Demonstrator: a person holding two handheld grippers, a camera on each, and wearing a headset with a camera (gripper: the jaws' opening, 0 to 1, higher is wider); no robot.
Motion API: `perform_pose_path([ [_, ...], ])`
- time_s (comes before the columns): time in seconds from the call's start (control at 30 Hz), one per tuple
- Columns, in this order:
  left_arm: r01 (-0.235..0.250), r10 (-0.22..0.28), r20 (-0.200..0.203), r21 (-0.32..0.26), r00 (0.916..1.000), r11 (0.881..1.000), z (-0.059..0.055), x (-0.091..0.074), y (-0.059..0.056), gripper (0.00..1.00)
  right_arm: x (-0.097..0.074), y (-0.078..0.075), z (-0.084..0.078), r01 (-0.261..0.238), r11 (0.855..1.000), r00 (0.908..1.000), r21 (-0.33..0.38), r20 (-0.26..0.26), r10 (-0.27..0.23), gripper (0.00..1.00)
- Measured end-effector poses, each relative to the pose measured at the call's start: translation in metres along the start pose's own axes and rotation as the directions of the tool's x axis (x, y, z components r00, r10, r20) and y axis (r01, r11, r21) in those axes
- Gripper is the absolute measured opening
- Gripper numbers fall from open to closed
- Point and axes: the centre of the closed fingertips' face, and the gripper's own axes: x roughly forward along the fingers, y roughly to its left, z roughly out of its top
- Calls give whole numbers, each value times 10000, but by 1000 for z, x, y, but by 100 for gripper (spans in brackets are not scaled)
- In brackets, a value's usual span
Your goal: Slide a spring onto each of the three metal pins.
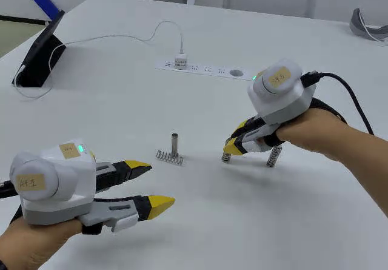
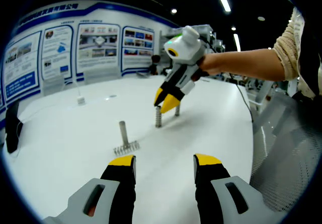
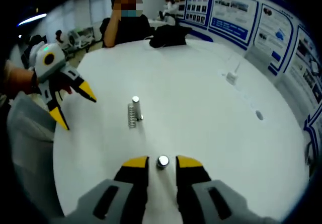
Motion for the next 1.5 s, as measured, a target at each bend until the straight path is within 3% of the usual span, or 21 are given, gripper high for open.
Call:
perform_pose_path([
  [0.33,-36,36,37,37,10000,10000,2,-2,0,47,-5,13,22,-61,9991,9994,-418,350,76,22],
  [0.57,-58,58,45,30,10000,10000,2,-3,0,46,4,24,34,-185,9983,9984,-558,514,214,22],
  [0.93,-136,136,6,-12,9999,9999,0,-4,4,46,29,44,36,-570,9964,9976,-632,353,593,20],
  [1.5,-246,245,-89,-93,9997,9997,-4,-8,9,45,67,52,33,-881,9960,9961,-139,64,882,16],
])
